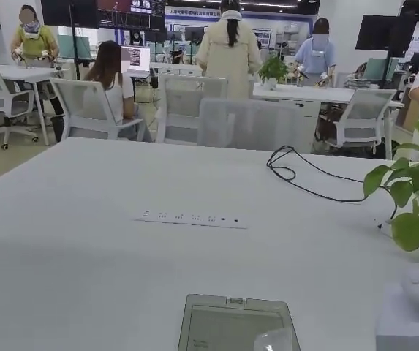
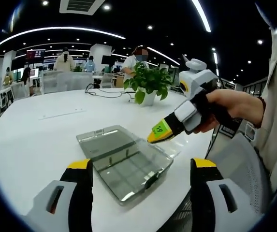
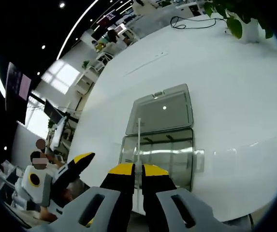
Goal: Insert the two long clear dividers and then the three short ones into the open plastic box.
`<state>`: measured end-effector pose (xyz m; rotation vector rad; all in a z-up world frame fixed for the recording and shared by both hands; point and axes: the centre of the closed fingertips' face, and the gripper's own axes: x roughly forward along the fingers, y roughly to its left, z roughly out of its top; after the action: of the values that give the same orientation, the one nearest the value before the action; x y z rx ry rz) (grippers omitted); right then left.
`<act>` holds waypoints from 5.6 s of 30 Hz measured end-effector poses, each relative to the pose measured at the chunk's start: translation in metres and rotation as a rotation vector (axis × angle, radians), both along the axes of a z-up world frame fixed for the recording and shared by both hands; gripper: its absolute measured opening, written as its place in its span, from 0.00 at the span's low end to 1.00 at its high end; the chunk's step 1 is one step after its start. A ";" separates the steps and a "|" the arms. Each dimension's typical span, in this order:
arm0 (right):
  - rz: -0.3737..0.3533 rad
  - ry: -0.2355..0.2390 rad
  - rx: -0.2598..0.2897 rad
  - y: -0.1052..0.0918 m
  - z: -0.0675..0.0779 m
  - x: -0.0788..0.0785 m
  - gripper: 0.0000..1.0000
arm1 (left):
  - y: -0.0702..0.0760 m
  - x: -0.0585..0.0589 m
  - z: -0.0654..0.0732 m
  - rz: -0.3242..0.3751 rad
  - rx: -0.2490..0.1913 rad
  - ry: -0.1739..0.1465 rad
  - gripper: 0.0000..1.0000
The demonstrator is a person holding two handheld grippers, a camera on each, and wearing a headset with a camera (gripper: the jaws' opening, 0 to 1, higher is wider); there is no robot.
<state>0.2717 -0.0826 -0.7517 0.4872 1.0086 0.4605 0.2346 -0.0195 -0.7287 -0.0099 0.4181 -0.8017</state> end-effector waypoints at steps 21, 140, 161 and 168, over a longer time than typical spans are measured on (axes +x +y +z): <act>0.053 0.195 -0.111 -0.019 -0.031 0.004 0.06 | -0.006 0.002 -0.014 -0.071 0.056 -0.048 1.00; 0.366 -0.090 -0.436 0.002 -0.068 0.012 0.24 | 0.033 0.016 -0.015 0.087 0.110 -0.011 0.91; 0.455 -0.385 -0.289 -0.006 -0.012 -0.011 0.55 | 0.046 -0.001 -0.001 0.149 0.132 0.003 0.88; 0.444 -0.438 -0.249 -0.016 -0.004 -0.019 0.63 | 0.052 -0.008 -0.004 0.175 0.148 0.030 0.86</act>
<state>0.2526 -0.0991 -0.7556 -0.0714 0.7285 0.7870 0.2269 0.0321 -0.7325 0.0786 0.4976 -0.5979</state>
